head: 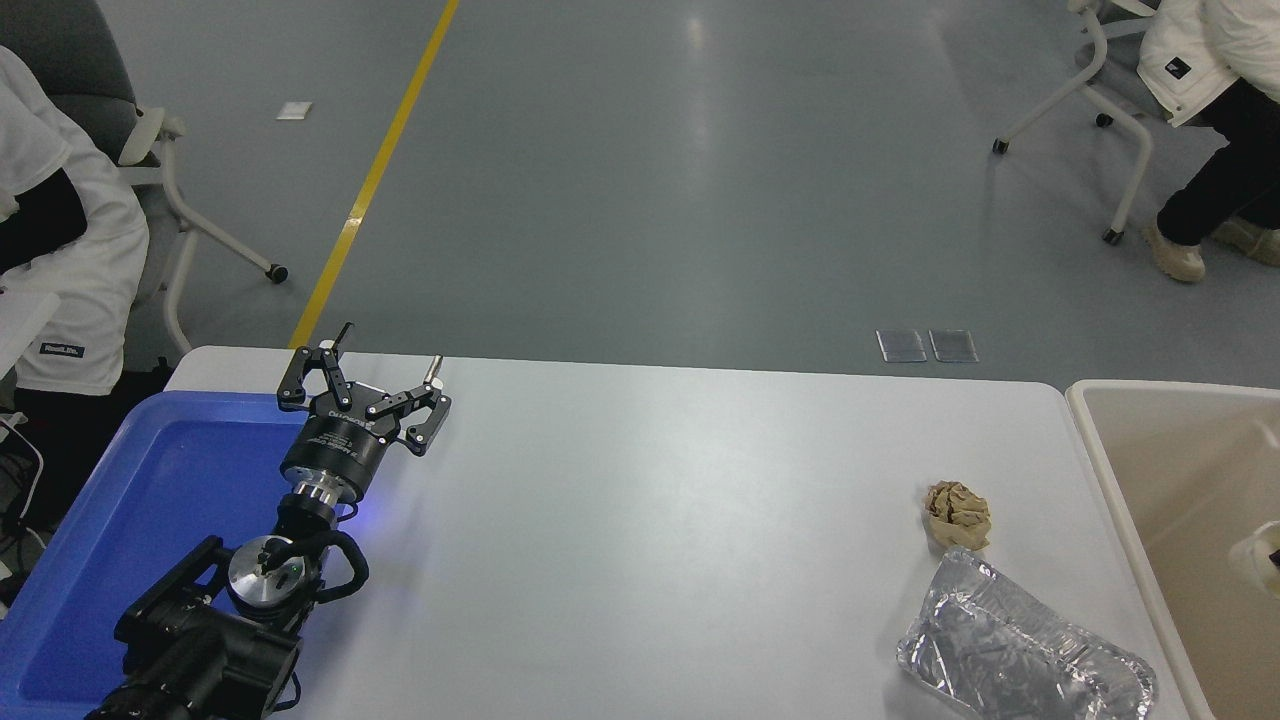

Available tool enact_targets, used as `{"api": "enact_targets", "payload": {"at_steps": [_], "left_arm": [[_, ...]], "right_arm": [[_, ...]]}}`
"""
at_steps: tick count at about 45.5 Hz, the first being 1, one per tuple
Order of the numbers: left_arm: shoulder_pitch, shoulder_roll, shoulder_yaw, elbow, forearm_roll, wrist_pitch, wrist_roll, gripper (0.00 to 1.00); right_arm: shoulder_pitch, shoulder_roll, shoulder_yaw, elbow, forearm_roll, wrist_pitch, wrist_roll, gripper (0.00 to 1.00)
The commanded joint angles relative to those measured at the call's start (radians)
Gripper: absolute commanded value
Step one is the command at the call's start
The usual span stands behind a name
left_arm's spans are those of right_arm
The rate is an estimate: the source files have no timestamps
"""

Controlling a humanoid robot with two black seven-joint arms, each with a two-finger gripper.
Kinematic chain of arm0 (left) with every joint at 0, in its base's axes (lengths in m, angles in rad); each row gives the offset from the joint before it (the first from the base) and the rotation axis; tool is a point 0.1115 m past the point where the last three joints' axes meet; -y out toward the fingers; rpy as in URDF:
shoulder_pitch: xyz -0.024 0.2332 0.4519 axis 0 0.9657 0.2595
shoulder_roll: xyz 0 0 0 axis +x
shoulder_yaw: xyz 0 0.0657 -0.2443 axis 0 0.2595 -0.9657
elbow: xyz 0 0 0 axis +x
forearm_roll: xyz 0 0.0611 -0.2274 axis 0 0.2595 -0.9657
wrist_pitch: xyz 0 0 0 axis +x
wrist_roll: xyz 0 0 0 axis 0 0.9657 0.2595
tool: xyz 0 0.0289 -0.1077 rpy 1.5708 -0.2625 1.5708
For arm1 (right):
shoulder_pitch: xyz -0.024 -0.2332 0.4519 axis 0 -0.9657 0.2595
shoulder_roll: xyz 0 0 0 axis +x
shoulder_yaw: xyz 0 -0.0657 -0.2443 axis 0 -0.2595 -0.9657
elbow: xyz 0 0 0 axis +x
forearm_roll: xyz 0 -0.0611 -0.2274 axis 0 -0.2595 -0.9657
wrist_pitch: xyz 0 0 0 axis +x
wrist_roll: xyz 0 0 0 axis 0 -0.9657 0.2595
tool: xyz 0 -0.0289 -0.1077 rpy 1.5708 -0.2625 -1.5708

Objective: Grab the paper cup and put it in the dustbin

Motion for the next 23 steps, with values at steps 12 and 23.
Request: {"api": "enact_targets", "payload": {"at_steps": [12, 23], "left_arm": [[0.000, 0.000, 0.000, 0.000, 0.000, 0.000, 0.000, 0.99], [0.000, 0.000, 0.000, 0.000, 0.000, 0.000, 0.000, 0.99]], "right_arm": [[-0.007, 0.003, 0.102, -0.001, -0.197, -0.097, -0.003, 1.00], [0.013, -0.017, 0.159, 0.005, -0.279, -0.093, -0.003, 1.00]]}}
